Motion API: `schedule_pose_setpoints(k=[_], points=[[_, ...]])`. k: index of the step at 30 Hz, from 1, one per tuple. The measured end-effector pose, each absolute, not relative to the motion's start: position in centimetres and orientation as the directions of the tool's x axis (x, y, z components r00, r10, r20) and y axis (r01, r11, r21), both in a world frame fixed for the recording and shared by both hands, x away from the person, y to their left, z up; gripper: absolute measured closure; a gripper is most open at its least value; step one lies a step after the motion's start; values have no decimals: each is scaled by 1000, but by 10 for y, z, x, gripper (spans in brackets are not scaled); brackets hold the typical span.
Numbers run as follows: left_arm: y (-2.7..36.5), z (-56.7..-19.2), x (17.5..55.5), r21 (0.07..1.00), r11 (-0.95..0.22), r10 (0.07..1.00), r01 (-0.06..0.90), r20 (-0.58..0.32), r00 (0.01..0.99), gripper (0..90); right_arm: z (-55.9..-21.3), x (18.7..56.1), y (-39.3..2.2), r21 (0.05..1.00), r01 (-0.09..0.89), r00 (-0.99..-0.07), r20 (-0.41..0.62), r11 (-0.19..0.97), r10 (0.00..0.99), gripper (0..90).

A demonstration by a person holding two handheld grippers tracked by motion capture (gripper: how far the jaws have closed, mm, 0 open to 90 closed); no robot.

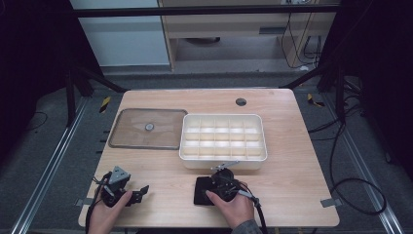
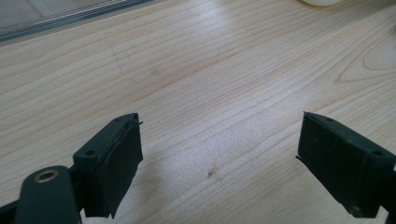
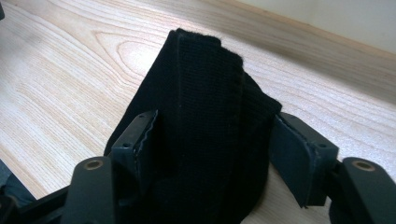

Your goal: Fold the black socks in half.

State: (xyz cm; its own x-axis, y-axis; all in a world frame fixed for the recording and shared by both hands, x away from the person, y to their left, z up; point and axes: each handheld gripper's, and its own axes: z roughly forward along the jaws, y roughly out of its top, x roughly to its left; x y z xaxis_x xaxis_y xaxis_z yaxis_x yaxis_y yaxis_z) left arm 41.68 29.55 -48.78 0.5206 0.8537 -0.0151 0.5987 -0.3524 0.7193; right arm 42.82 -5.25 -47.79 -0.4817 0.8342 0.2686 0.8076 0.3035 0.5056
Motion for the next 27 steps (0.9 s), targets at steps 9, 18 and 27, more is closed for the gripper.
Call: schedule_pose_setpoints(k=[9, 18, 27], points=[[294, -489, 417, 715, -360, 851, 599, -11, 526, 142, -477, 427, -50, 513, 792, -506, 249, 331, 826, 426], [295, -489, 417, 710, -366, 851, 602, -7, 525, 141, -477, 425, -46, 516, 781, -523, 233, 352, 820, 489], [296, -489, 417, 708, -363, 853, 605, -10, 523, 140, -476, 424, -45, 525, 771, -545, 252, 360, 800, 596]])
